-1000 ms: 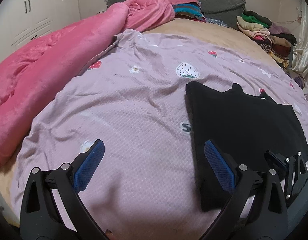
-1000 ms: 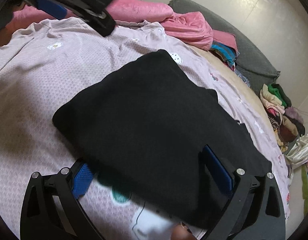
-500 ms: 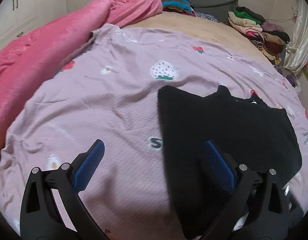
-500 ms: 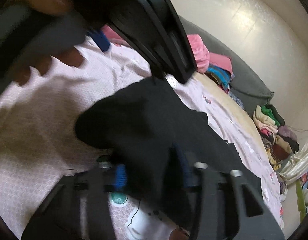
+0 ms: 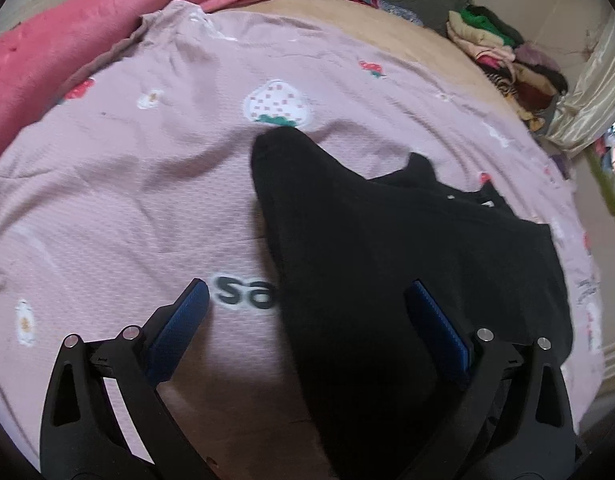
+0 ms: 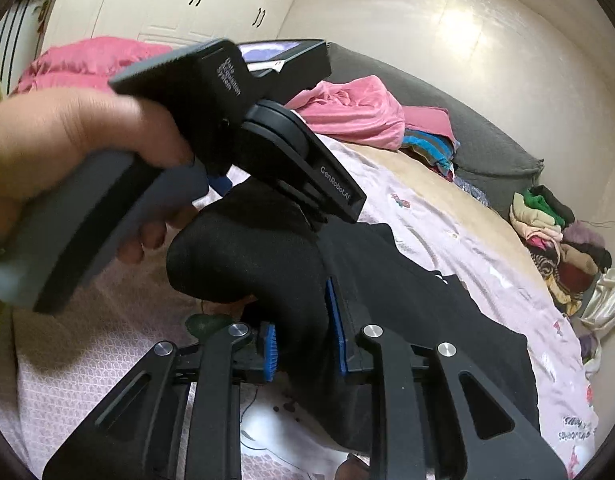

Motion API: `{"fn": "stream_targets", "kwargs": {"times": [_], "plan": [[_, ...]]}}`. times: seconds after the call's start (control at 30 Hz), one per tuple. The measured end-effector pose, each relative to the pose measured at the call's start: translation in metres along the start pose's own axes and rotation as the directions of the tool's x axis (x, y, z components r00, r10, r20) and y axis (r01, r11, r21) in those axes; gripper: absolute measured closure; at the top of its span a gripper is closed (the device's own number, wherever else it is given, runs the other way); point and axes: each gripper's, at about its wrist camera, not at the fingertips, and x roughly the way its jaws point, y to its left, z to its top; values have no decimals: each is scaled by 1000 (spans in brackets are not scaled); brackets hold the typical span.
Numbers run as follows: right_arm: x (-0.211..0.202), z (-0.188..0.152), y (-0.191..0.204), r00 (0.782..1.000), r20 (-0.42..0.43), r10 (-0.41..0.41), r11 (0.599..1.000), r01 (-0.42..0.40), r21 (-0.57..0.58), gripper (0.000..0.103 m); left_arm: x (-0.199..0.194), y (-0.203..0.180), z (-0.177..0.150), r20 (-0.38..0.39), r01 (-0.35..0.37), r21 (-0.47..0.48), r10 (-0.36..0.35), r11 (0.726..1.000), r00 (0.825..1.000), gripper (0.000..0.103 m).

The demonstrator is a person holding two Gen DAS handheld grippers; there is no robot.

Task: Fold small clothes
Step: 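Grasp the sweatshirt edge with the right gripper while the left gripper grasps it too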

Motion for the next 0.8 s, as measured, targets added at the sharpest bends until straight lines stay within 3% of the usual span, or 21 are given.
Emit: {"fn": "stream_targets", "kwargs": {"times": [0.03, 0.1, 0.17, 0.27, 0.8], "plan": [[-2, 0, -1, 1000, 4, -5, 1000, 5, -2, 83, -1, -2, -1, 4, 23, 0, -23, 1000, 1000, 26], [-7, -1, -4, 1000, 11, -11, 1000, 11, -2, 84, -2, -6, -1, 14, 70, -4, -70, 998, 997, 49], [-10, -1, -5, 1000, 13, -8, 1000, 8, 13, 84, -5, -11, -3, 23, 101, 1, -101, 995, 995, 64], [-16, -1, -11, 1000, 22, -15, 999, 14, 33, 84, -14, -23, -4, 39, 106, 28, -108, 994, 993, 76], [-67, -16, -52, 992, 89, -91, 982, 75, 171, 86, -62, -101, -2, 142, 76, 174, -101, 982, 985, 78]]}}
